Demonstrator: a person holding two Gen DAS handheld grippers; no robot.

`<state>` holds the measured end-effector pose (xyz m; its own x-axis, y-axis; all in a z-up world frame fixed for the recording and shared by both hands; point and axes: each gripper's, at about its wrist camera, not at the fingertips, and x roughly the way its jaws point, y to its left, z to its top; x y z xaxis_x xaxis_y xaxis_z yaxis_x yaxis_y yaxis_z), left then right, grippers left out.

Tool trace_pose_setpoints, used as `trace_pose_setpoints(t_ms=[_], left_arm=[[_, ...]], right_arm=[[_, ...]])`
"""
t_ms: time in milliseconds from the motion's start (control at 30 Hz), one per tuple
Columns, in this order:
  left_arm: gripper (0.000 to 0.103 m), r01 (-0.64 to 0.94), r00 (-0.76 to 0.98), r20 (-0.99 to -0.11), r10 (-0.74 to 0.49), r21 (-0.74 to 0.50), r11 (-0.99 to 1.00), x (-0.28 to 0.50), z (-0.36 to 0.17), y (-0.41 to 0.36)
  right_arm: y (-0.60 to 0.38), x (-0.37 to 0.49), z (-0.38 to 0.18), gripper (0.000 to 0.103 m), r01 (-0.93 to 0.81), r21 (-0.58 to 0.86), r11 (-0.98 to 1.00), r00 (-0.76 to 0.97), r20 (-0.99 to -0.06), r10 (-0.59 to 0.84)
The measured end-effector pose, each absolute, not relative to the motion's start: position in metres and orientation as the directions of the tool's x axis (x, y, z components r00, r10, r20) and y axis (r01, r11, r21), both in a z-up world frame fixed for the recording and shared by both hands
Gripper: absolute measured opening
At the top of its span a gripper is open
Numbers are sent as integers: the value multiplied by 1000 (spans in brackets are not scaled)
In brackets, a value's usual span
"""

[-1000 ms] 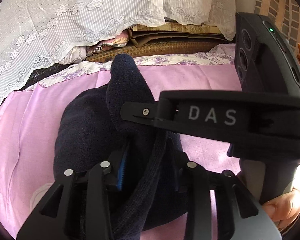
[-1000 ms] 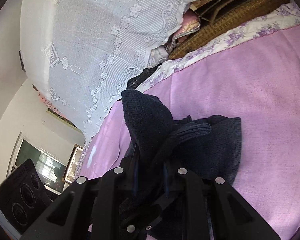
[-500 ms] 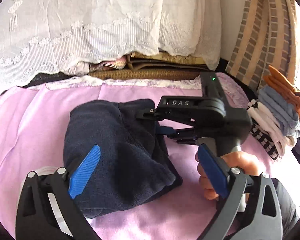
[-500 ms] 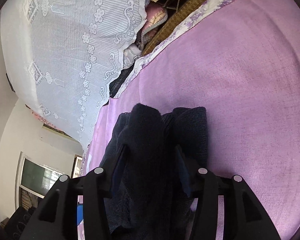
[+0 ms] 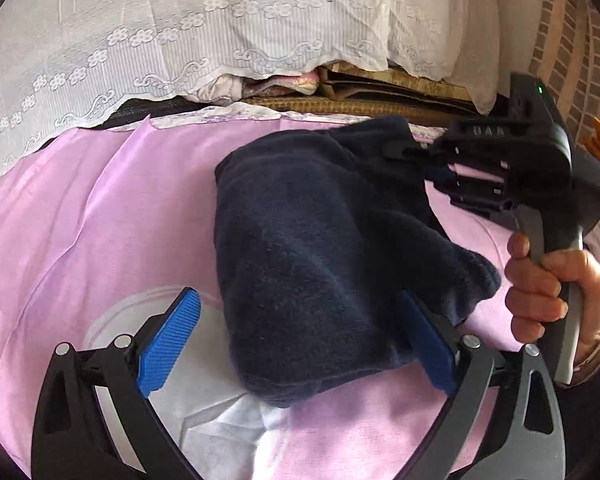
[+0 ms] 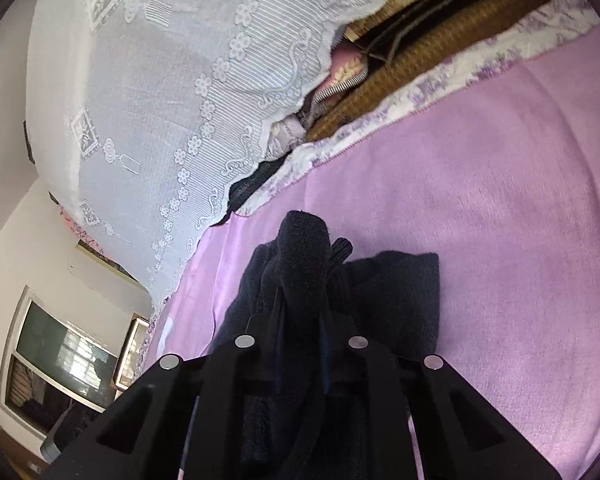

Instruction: Fold small clothes

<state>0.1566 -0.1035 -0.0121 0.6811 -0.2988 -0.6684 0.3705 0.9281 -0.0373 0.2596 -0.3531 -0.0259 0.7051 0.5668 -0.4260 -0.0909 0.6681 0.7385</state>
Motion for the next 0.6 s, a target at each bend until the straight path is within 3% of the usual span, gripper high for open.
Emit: trace_pose_setpoints(t_ms=[67, 200, 300, 367, 400, 433, 500, 600], left_arm=[[95, 399, 692, -666, -279, 30, 917, 152, -15, -120], [96, 418, 680, -689, -250, 85, 904, 152, -31, -144], [96, 428, 717, -665, -206, 188, 884, 142, -34, -157], [96, 436, 710, -662, -238, 148, 888, 141, -31, -149], [96, 440, 703, -659, -267, 108, 892, 142, -27, -141], [96, 442, 696, -653, -297, 64, 895, 141, -24, -133], [96, 424, 707, -625, -331, 0, 906, 140, -14, -116], [98, 365, 753, -574, -321, -41, 930, 140, 0, -93]], right_arm=[[-352, 262, -21, 14, -89, 708, 700, 714, -444, 541], [-363, 277, -59, 14, 40, 661, 749, 667, -576, 473], [-373, 276, -73, 22, 77, 727, 682, 642, -560, 524], [-375, 266, -62, 51, 50, 752, 658, 668, -514, 537], [-374, 258, -53, 72, 38, 740, 671, 691, -505, 518], [-371, 249, -44, 78, 32, 721, 693, 709, -504, 492], [-364, 233, -28, 80, -2, 685, 728, 723, -503, 474], [-347, 206, -16, 99, -30, 601, 799, 718, -543, 435]])
